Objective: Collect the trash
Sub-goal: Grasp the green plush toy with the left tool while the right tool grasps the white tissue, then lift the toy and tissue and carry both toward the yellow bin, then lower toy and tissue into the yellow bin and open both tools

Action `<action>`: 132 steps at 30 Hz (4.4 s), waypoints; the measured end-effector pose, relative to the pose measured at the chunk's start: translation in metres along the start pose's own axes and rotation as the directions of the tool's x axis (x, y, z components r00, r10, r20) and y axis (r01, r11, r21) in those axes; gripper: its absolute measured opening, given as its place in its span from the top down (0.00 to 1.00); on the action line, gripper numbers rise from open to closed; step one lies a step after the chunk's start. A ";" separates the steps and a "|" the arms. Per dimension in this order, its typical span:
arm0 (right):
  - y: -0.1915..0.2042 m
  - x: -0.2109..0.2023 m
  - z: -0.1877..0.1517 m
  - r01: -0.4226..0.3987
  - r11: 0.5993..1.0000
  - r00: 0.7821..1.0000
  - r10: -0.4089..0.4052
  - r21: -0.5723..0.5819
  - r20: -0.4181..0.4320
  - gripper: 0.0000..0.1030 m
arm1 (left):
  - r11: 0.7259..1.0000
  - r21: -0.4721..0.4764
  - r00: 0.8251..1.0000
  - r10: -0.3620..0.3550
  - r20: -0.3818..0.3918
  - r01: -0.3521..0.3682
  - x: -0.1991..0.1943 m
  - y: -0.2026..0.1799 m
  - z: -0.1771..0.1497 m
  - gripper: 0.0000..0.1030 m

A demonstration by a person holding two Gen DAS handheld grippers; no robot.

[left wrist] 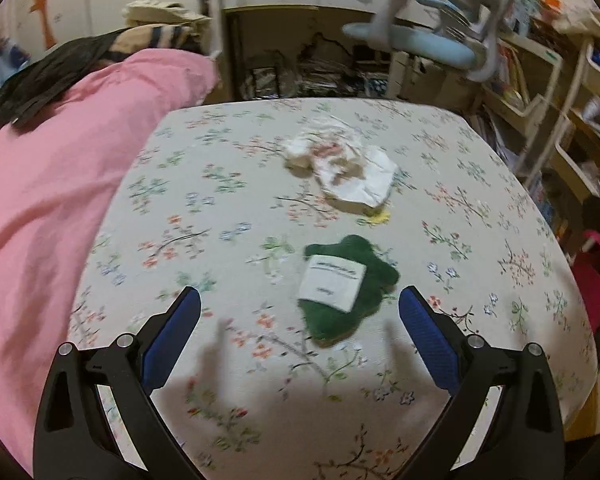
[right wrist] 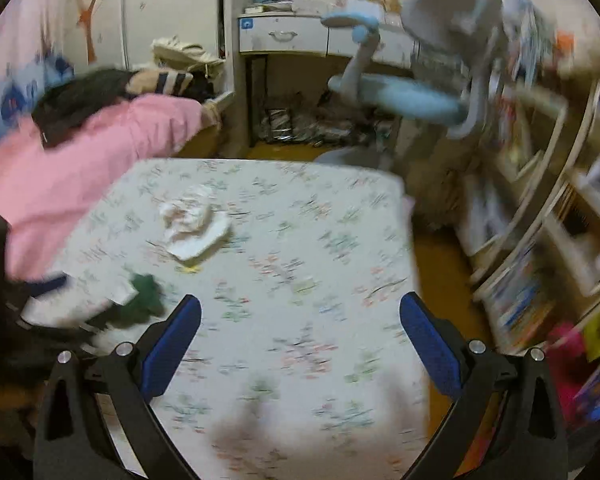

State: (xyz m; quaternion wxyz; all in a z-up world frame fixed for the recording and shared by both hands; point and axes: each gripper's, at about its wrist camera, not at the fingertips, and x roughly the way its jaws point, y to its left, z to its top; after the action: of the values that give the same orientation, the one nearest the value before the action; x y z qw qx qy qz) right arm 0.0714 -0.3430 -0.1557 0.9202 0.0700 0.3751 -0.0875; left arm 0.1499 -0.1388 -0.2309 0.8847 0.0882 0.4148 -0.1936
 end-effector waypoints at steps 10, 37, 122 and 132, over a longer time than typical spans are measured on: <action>0.009 0.028 0.015 -0.057 0.998 0.998 0.057 -0.003 -0.006 0.07 | 0.991 -0.005 0.988 -0.136 -0.074 0.136 0.032 -0.003 0.010 0.59; 0.094 0.176 0.068 -0.182 0.980 0.970 0.166 -0.075 -0.179 0.73 | 0.991 -0.132 0.998 0.000 -0.062 -0.008 0.008 0.063 0.031 0.59; 0.066 -0.086 -0.203 -0.360 0.915 0.901 0.391 0.181 -0.186 0.34 | 0.987 -0.157 0.978 -0.054 -0.203 0.022 -0.191 -0.029 -0.253 0.44; 0.070 -0.109 -0.190 -0.248 0.966 0.967 0.252 0.074 -0.047 0.18 | 0.986 -0.152 0.997 0.059 -0.043 -0.065 -0.222 -0.025 -0.228 0.17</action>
State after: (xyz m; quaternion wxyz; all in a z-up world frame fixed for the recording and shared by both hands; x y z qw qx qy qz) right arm -0.1191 -0.2256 -0.2100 0.9102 0.1500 0.3856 0.0187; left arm -0.1492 -0.0296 -0.2061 0.8863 0.0364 0.4424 -0.1318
